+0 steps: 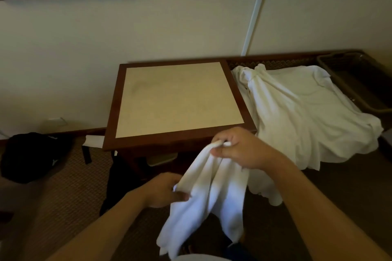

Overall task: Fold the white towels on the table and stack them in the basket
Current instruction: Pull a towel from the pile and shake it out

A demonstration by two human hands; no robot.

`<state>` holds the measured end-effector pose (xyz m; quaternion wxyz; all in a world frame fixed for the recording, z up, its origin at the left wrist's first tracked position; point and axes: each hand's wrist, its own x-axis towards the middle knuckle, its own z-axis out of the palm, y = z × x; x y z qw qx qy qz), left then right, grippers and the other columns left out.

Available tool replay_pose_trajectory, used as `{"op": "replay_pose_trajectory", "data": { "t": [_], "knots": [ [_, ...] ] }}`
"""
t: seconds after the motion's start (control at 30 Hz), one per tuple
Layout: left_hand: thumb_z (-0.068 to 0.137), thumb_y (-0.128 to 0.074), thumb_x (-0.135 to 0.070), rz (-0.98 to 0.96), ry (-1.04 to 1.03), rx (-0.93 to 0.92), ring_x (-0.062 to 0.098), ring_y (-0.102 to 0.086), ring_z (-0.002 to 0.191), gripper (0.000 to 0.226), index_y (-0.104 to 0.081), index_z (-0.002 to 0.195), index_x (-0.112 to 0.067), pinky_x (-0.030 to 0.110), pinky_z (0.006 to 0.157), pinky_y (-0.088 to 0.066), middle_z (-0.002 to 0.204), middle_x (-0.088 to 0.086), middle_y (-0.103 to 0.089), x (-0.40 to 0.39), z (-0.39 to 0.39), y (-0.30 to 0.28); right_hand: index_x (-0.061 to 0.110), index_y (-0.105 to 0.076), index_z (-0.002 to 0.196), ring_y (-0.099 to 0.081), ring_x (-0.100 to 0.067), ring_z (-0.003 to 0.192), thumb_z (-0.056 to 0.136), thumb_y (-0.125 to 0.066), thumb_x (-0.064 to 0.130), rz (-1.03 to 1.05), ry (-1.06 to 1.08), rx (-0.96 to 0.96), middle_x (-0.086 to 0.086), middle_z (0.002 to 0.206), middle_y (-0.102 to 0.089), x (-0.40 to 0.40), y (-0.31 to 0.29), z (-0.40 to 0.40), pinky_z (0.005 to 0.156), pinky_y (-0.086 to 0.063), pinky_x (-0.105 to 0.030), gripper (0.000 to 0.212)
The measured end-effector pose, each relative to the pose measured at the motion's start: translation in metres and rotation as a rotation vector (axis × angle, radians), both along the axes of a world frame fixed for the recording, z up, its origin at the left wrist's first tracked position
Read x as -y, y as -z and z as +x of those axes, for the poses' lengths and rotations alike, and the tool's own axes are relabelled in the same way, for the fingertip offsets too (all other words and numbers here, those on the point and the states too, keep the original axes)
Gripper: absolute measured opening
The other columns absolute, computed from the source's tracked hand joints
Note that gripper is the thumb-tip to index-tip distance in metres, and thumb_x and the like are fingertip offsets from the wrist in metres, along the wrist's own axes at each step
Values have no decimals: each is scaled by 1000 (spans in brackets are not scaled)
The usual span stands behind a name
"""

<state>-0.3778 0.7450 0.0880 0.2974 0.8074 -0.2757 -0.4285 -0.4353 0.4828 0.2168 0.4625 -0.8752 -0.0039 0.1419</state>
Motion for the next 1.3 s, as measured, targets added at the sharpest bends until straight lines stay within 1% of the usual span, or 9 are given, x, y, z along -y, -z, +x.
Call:
{"op": "replay_pose_trajectory", "data": {
  "t": [0.17, 0.27, 0.33, 0.53, 0.7, 0.83, 1.0, 1.13, 1.3],
  "knots": [
    [93, -71, -43, 53, -320, 154, 5, -65, 94, 19, -65, 110, -37, 35, 89, -56, 103, -13, -69, -28, 4, 20, 13, -72, 103, -66, -23, 81, 94, -71, 25, -176, 325, 63, -7, 92, -70, 39, 2, 4, 60, -54, -27, 15],
    [90, -74, -32, -21, -312, 336, 3, -64, 84, 11, -68, 99, -32, 33, 80, -55, 89, -14, -69, -10, 11, -6, 17, -30, 158, -55, -24, 129, 83, -81, 35, -381, 131, -112, -2, 146, -54, 29, 32, 2, 99, -47, -28, 92],
    [88, -73, -25, -134, -165, 389, 5, -62, 76, 9, -65, 87, -28, 33, 73, -52, 80, -12, -66, 13, 8, -28, 25, -13, 163, -57, -20, 125, 82, -83, 37, -324, -88, -171, -3, 145, -55, -3, 51, -1, 99, -46, -30, 107],
    [87, -67, -20, -202, 34, 347, 11, -59, 77, 8, -64, 93, -24, 26, 67, -43, 83, -6, -62, 33, 9, -52, 17, -72, 90, -66, -15, 81, 93, -69, 20, -161, -81, -49, 3, 82, -69, -18, 73, 4, 75, -52, -34, 5],
    [77, -69, -61, 236, 114, 137, 5, -57, 107, 56, -55, 129, -47, 32, 97, -47, 118, -19, -60, -24, 17, -4, 15, -74, 85, -64, -3, 72, 91, -73, 10, 68, 138, 29, 3, 77, -70, 21, 37, -4, 66, -48, -19, 8],
    [90, -64, -52, 267, -62, 331, 6, -62, 90, 13, -60, 97, -42, 34, 85, -52, 97, -15, -66, -42, 24, 10, 11, -73, 95, -69, -16, 86, 93, -72, 17, -194, 286, -21, -5, 92, -72, 54, 53, -4, 67, -49, -26, 7],
    [95, -66, -30, -53, -69, 429, 1, -64, 81, 6, -67, 100, -32, 32, 74, -55, 88, -14, -69, 9, 20, -33, 25, -30, 159, -41, -5, 133, 83, -83, 37, -219, -2, -142, 16, 143, -40, 15, 75, -13, 109, -37, -24, 94],
    [89, -75, -34, -180, -91, 310, 1, -63, 84, 13, -67, 99, -34, 22, 71, -50, 94, -13, -67, 48, 16, -60, 33, -71, 106, -63, -10, 77, 94, -70, 41, -145, -35, -71, 8, 89, -70, -23, 87, -8, 73, -50, -33, 14],
    [88, -76, -41, -76, -217, -21, 9, -63, 92, 42, -55, 123, -38, 32, 83, -55, 104, -4, -63, 34, 17, -50, 18, -76, 96, -61, -12, 68, 101, -62, 30, -76, 259, -129, 0, 77, -68, -3, 80, -8, 64, -46, -22, 19]
  ]
}}
